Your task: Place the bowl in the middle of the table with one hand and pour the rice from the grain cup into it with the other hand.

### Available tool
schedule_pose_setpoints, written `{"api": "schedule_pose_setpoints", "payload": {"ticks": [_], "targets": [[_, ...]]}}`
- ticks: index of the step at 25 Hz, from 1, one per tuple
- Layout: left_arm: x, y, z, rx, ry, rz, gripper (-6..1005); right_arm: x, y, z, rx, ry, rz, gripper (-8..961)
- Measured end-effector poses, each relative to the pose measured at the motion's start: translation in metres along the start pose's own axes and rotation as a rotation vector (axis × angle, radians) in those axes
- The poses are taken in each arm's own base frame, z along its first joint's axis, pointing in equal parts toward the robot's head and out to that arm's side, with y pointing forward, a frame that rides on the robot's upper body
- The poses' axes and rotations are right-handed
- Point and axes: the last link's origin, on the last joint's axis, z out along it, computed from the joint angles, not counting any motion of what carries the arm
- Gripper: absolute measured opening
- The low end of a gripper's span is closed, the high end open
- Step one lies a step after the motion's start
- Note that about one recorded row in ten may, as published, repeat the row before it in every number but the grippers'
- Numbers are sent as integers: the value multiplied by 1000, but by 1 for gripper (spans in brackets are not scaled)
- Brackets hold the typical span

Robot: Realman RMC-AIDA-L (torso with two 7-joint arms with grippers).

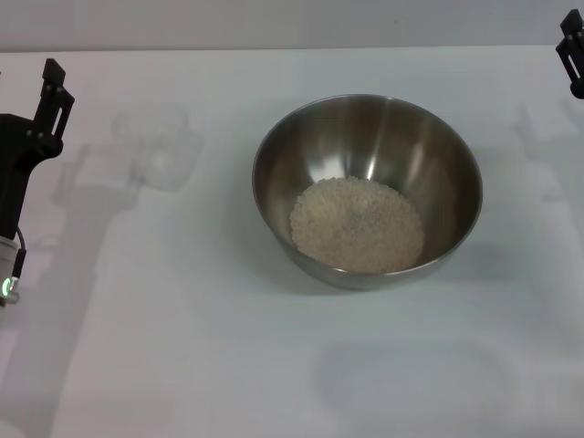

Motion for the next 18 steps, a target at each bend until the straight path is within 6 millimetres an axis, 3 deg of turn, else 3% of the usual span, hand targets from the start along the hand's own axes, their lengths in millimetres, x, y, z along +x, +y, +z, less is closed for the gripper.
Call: {"api": "schedule_pose_setpoints", "payload": {"ticks": [18], "targets": [[4,-1,-3,2,27,9,754,-3,5,7,-19,-12,4,687]]}}
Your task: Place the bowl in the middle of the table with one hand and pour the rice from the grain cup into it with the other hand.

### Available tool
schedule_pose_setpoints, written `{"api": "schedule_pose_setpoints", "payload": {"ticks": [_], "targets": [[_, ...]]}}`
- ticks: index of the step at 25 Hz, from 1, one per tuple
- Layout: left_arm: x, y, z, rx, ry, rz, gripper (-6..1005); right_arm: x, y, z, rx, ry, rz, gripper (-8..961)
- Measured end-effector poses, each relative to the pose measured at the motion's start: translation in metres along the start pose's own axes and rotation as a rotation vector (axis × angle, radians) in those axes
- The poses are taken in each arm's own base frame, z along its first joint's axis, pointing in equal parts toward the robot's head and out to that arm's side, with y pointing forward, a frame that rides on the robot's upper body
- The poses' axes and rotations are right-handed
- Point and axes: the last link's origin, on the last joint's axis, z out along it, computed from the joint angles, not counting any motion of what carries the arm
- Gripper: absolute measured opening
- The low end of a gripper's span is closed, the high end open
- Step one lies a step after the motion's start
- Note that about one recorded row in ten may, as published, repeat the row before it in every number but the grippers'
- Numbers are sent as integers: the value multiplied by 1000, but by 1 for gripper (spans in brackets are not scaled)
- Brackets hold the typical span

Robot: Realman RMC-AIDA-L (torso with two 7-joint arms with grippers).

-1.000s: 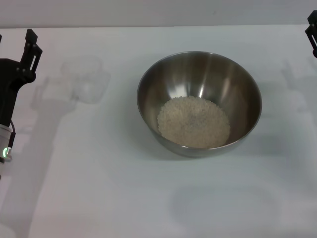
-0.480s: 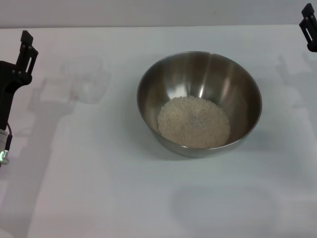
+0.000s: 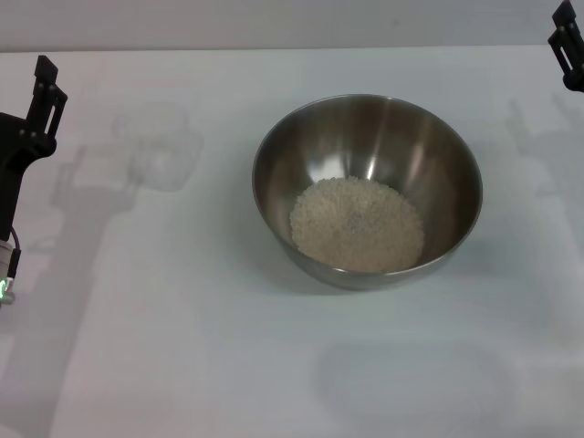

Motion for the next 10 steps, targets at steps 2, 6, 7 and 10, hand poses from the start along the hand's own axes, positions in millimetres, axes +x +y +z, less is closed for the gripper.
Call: {"api": "schedule_pose_setpoints", "payload": {"ticks": [2,6,7,10], "targets": [[0,0,0,-1,1,0,754,-1,1,1,-2,-6,3,687],[1,1,2,-4,5,0,754,-2,2,2,-4,-9,5,687],[1,1,2,-5,6,-1,754,-2,2,2,-4,-9,5,687],[1,1,3,-6,8,-1,754,-1,2,2,-4,-8,5,687]]}}
